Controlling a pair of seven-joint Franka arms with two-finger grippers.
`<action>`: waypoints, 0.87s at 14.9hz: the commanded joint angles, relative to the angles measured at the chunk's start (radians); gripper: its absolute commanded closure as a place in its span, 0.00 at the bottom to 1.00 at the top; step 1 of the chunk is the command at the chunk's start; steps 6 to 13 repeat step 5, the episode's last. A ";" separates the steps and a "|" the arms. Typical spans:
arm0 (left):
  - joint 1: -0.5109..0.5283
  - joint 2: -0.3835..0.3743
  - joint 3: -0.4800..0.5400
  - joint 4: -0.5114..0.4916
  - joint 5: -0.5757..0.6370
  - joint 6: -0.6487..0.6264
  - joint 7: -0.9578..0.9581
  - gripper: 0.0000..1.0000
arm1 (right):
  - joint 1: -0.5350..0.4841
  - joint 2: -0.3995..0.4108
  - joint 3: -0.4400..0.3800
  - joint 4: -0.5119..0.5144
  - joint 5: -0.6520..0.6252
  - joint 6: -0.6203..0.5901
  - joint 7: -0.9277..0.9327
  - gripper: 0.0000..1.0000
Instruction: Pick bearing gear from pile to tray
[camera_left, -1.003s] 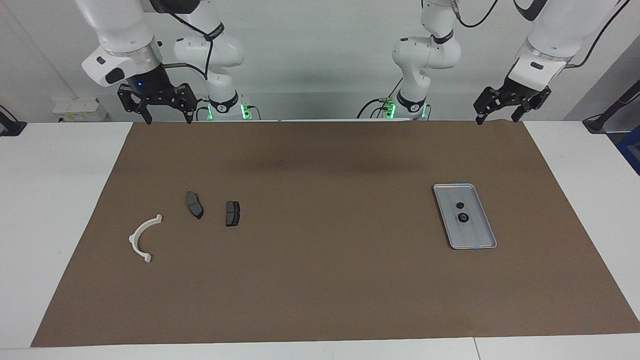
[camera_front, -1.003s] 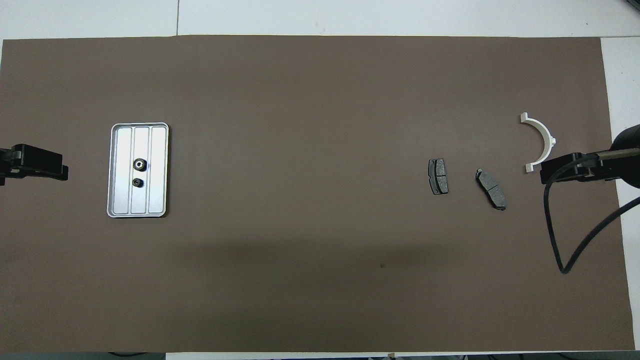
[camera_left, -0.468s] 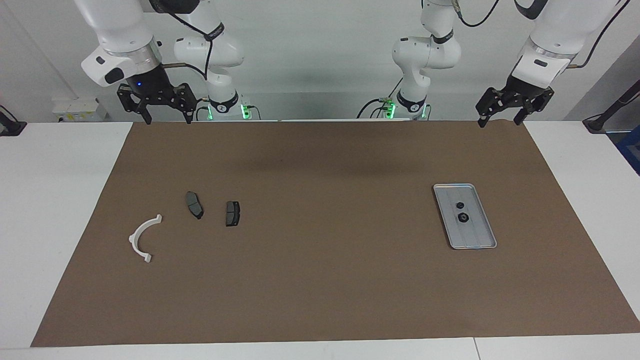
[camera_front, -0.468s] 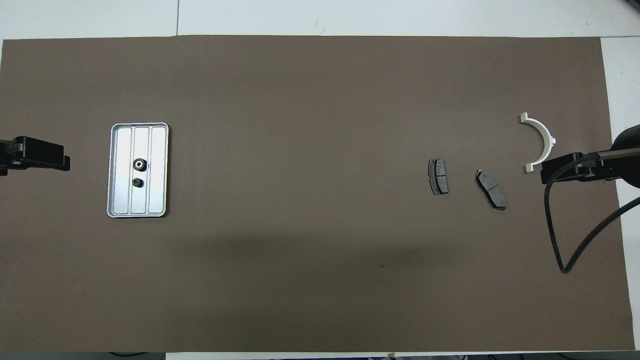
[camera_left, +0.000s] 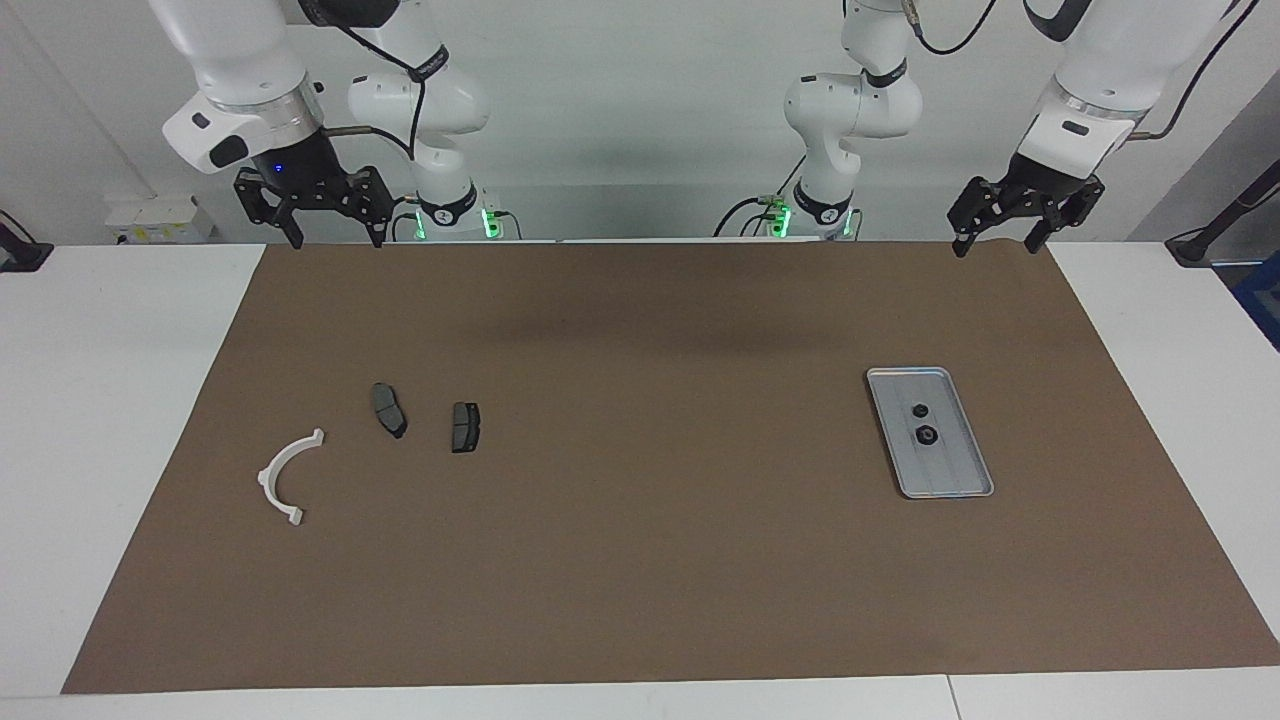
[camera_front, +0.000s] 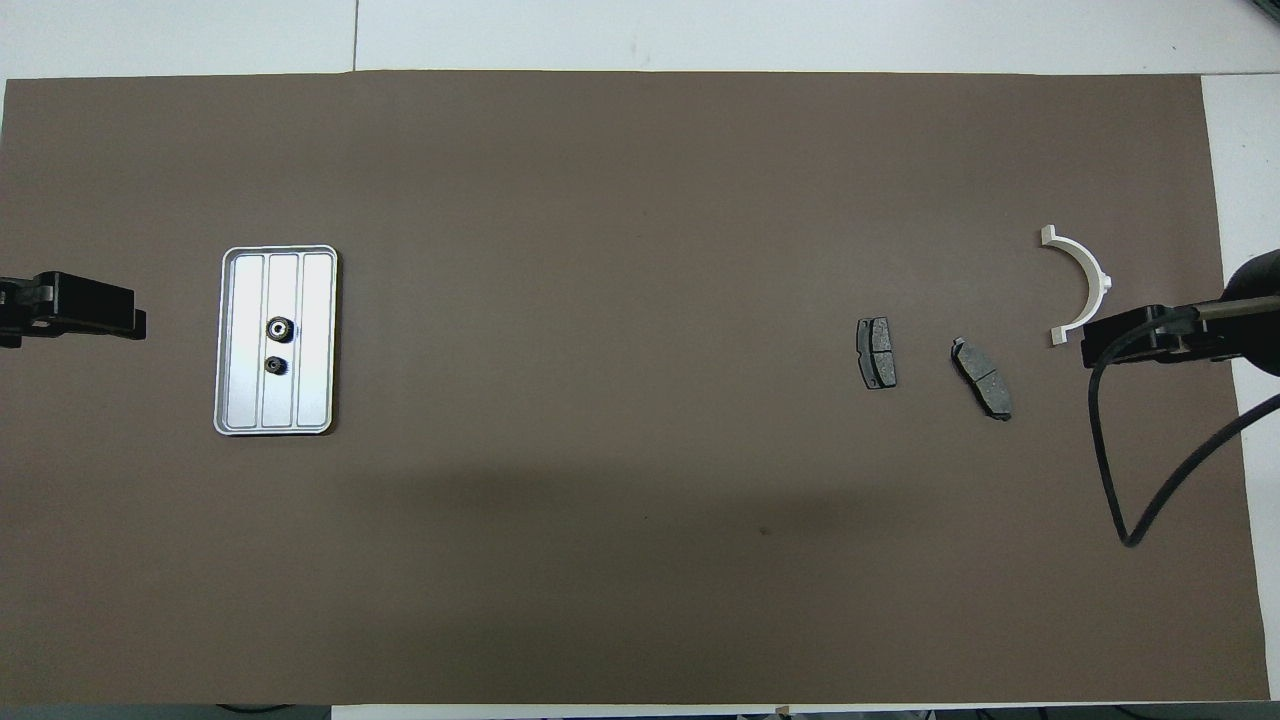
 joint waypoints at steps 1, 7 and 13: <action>-0.002 -0.026 0.004 -0.034 -0.013 0.011 0.027 0.00 | -0.007 -0.010 0.000 -0.014 0.023 0.019 0.011 0.00; -0.004 -0.026 0.002 -0.034 -0.015 0.004 0.025 0.00 | -0.007 -0.010 0.000 -0.015 0.023 0.017 0.013 0.00; -0.004 -0.026 0.002 -0.034 -0.015 0.004 0.025 0.00 | -0.007 -0.010 0.000 -0.015 0.023 0.017 0.013 0.00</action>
